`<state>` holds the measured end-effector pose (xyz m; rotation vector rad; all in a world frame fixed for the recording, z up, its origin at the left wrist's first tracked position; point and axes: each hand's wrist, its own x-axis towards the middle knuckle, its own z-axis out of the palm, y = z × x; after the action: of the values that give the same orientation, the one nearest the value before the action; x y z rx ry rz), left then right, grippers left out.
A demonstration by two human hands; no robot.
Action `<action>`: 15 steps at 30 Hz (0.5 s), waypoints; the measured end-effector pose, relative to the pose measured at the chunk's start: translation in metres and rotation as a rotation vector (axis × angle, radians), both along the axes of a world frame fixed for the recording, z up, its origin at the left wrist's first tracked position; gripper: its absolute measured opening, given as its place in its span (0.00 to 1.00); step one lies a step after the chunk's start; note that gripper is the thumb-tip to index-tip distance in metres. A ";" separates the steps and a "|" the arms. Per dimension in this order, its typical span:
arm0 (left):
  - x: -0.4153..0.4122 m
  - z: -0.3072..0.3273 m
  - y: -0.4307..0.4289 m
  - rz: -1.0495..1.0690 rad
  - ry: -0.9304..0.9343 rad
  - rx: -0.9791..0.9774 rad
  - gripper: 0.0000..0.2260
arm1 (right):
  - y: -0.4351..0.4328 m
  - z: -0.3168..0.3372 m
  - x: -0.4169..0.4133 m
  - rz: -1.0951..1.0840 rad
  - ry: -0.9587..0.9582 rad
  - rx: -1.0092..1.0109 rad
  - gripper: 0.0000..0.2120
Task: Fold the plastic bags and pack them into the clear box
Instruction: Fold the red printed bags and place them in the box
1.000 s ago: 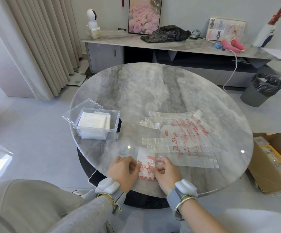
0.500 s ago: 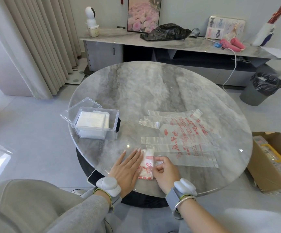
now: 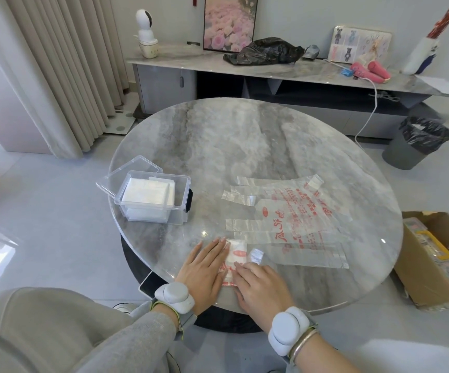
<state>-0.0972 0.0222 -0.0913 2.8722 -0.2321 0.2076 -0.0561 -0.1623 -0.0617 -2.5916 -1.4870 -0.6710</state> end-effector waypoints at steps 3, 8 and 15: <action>-0.002 0.005 0.002 0.003 -0.016 -0.122 0.25 | 0.002 -0.005 0.001 -0.009 0.012 -0.010 0.11; -0.004 0.023 0.000 0.029 -0.096 -0.318 0.22 | 0.004 0.005 0.004 -0.046 0.155 0.148 0.08; -0.012 0.025 0.009 -0.009 -0.064 -0.334 0.21 | 0.003 0.027 -0.003 -0.355 0.662 0.353 0.09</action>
<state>-0.1096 0.0308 -0.0664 2.5355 -0.2011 0.3054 -0.0587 -0.1588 -0.0347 -2.4453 -0.6582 -0.0488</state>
